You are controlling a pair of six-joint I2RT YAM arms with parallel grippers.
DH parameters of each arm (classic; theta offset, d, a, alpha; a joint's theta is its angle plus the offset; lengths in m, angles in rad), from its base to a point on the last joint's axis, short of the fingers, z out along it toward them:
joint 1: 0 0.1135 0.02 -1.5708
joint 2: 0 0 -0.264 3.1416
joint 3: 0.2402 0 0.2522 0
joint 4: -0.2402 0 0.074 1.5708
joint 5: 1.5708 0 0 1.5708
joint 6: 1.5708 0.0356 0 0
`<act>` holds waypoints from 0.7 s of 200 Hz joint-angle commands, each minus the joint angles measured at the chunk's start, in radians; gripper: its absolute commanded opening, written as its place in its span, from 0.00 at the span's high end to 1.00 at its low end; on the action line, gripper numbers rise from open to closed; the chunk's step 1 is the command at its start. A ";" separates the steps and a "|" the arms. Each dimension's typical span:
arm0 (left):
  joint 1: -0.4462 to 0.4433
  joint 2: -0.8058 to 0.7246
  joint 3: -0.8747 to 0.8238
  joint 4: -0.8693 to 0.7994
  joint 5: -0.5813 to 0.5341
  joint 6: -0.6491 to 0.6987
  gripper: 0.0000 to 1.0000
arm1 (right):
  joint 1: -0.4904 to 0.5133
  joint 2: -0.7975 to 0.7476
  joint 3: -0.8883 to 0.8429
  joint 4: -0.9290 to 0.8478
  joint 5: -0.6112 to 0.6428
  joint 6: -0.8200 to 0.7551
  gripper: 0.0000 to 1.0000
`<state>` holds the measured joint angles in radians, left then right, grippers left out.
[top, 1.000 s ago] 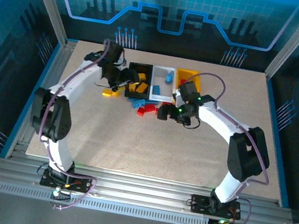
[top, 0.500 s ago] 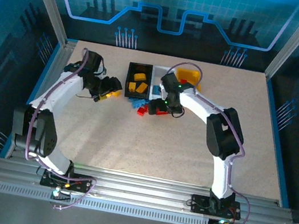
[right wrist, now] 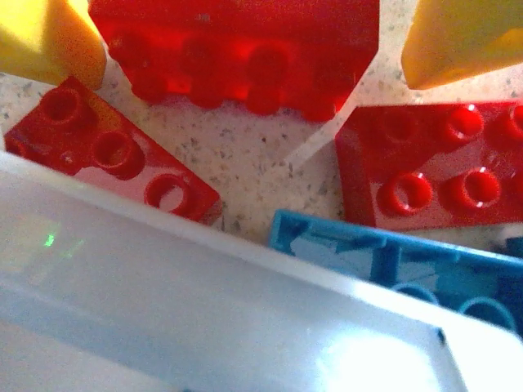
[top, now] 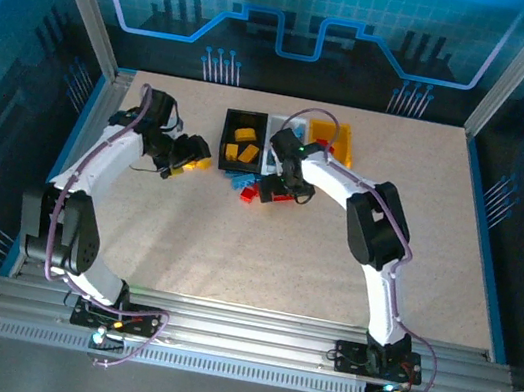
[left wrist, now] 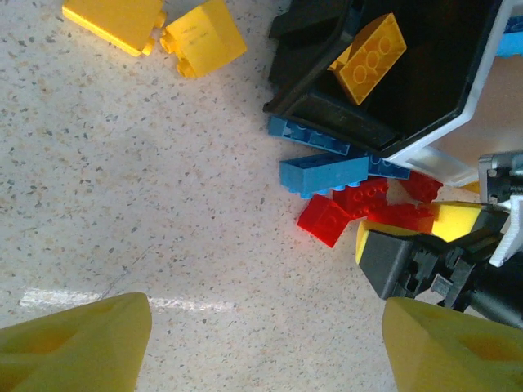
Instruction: Sort the legos into containers by color
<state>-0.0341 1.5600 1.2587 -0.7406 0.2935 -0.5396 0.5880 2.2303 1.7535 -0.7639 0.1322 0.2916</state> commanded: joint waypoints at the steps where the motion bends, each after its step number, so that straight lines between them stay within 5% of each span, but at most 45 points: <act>1: 0.014 -0.029 -0.014 -0.034 0.024 0.028 0.25 | 0.013 0.050 0.061 -0.043 0.045 0.005 0.09; 65: 0.025 -0.047 -0.042 -0.026 0.026 0.020 0.24 | 0.014 0.060 0.089 -0.073 0.089 0.035 0.31; 140: 0.025 -0.039 -0.056 0.012 0.025 0.001 0.24 | 0.003 -0.156 -0.128 -0.012 0.031 0.096 0.44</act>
<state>-0.0204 1.5417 1.2201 -0.7464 0.2974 -0.5434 0.5926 2.1845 1.6844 -0.7856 0.1871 0.3500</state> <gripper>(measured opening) 0.757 0.663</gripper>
